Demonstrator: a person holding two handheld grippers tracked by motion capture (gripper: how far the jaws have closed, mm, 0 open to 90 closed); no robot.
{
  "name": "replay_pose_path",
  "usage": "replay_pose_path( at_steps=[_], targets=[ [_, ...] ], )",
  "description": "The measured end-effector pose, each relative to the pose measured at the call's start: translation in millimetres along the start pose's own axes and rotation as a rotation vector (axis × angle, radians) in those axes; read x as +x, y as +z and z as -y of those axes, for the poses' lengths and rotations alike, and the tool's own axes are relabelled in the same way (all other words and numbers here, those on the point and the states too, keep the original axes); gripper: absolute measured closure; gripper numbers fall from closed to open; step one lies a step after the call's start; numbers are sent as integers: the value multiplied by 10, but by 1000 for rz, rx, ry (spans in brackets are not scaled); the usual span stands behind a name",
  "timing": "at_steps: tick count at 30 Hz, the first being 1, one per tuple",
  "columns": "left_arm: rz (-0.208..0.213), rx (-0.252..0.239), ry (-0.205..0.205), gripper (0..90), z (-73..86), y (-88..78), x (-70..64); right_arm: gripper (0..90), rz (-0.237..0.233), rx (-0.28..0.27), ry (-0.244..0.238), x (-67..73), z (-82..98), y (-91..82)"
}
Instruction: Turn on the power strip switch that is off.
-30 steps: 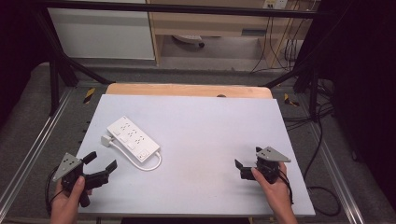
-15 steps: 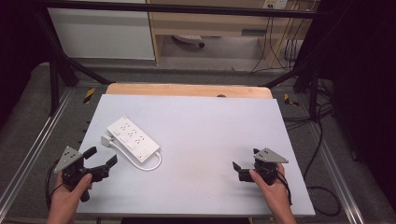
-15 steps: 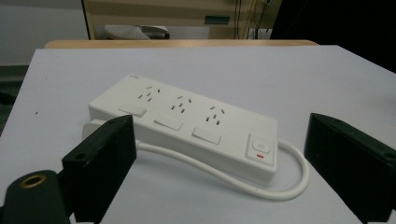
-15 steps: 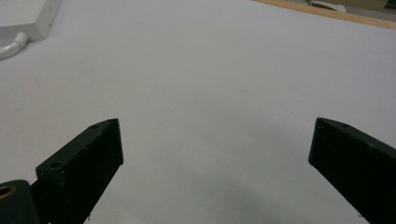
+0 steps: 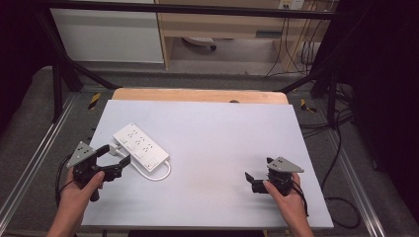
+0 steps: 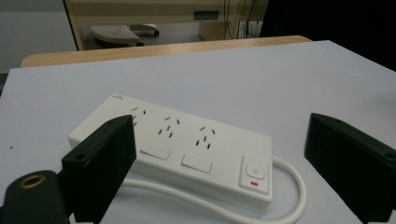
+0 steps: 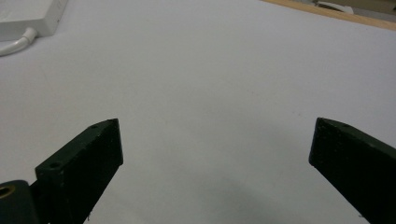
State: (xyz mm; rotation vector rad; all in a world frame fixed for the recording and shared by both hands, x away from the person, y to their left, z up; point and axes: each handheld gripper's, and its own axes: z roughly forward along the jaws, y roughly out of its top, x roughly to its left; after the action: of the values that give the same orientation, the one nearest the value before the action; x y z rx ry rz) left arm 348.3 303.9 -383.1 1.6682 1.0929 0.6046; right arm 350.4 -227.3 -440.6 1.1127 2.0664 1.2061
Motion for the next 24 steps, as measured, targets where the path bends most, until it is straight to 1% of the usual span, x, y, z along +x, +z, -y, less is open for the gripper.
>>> replay_pose_path(
  at_steps=[8,10,12,14,18,24],
  targets=[
    [-6,8,21,83,-117,126,23,27,0,-9,-4,7,-7,-19],
    [-14,6,12,65,-134,157,31,28,0,-10,-4,8,-7,-19],
    [-17,16,18,62,-155,192,39,28,-4,-10,-5,9,-8,-19],
    [-19,15,23,61,-176,224,43,28,-8,-10,-7,14,-10,-21],
    [-17,13,22,60,-226,283,58,27,-14,-12,-12,27,-11,-24],
    [-24,12,38,60,-299,354,85,28,-18,-13,-17,33,-6,-20]
  ],
)
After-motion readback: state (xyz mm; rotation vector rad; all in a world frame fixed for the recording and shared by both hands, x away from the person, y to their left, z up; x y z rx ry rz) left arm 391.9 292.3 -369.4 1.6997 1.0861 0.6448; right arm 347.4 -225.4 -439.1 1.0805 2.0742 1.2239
